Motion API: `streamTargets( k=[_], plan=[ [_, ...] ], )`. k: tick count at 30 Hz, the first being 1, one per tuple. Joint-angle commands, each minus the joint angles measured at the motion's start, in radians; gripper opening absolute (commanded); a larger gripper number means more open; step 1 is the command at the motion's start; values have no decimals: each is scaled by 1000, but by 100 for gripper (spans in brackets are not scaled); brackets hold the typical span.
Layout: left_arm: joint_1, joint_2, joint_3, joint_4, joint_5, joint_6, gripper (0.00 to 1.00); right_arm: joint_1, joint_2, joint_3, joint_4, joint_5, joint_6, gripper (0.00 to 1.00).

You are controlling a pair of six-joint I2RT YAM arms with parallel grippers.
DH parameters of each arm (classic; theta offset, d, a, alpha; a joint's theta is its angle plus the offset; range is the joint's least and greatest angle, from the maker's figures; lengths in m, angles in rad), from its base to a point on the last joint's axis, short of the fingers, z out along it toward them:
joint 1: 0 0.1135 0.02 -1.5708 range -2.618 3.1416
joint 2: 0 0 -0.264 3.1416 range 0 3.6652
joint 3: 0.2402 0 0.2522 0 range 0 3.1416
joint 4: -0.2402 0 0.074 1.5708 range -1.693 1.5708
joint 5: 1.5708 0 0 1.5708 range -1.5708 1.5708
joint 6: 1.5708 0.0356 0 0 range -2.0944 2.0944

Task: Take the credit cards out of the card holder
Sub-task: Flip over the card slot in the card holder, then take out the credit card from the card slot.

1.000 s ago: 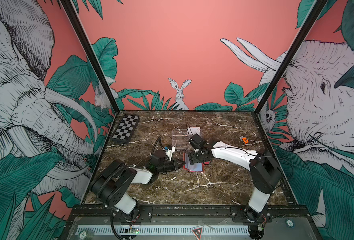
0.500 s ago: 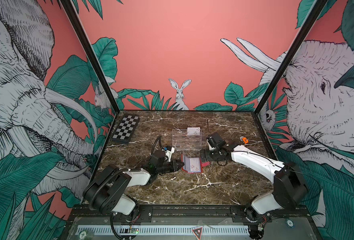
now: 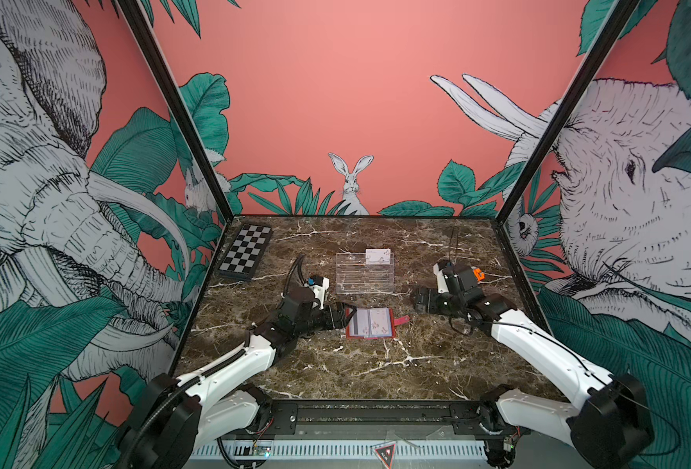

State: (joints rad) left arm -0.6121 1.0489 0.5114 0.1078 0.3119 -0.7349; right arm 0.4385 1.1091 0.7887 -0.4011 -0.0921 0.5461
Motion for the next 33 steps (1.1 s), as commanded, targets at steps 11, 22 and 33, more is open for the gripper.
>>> streamTargets(
  k=[11, 22, 33],
  plan=[
    [-5, 49, 71, 127, 131, -123, 94, -125, -84, -153, 322, -256, 171, 43],
    [-22, 164, 37, 259, 210, -213, 88, -82, 80, -186, 522, -400, 272, 0],
    [-59, 354, 35, 368, 234, -307, 73, 113, 314, -82, 476, -302, 205, 0]
  ],
)
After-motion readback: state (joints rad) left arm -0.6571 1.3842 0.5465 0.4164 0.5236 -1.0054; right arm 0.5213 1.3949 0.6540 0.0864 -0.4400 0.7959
